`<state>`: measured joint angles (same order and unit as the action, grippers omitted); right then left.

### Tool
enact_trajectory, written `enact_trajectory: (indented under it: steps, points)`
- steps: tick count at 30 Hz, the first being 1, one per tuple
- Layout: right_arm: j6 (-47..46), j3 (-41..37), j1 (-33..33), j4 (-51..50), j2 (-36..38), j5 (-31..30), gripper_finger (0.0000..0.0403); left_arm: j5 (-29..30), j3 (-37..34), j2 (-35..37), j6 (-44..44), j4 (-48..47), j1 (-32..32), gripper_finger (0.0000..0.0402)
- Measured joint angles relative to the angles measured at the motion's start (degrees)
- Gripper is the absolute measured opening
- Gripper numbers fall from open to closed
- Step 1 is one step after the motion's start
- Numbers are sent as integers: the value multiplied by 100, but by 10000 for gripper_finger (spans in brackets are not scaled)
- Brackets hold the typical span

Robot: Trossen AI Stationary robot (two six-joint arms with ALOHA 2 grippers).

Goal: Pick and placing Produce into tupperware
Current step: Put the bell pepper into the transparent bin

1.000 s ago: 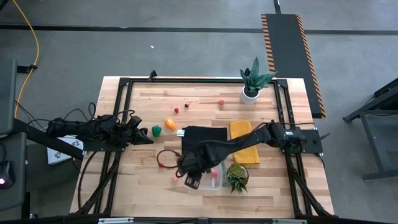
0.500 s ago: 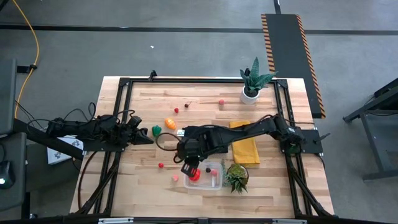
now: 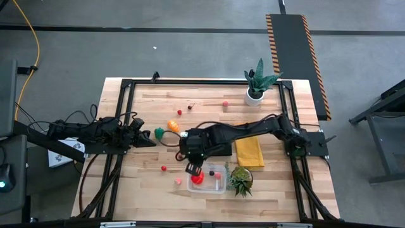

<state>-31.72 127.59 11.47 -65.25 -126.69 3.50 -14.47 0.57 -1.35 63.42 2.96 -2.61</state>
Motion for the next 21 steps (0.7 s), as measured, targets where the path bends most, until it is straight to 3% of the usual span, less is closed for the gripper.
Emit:
enact_trajectory:
  steps: [7,12,16,21]
  points:
    - [625,0,-370,-903,0,-349,80,548,307,-6,-87,-23,0,1]
    - [1117,0,-683,-1183,0,-405,85,1090,1365,-65,-1243,-185,0,1]
    - [1507,0,-922,-1184,38,-351,86,1388,2627,-490,-2054,-1842,0,1]
    - [1978,0,-1235,-1132,222,-346,86,1560,4246,-1601,-2611,-3841,0,1]
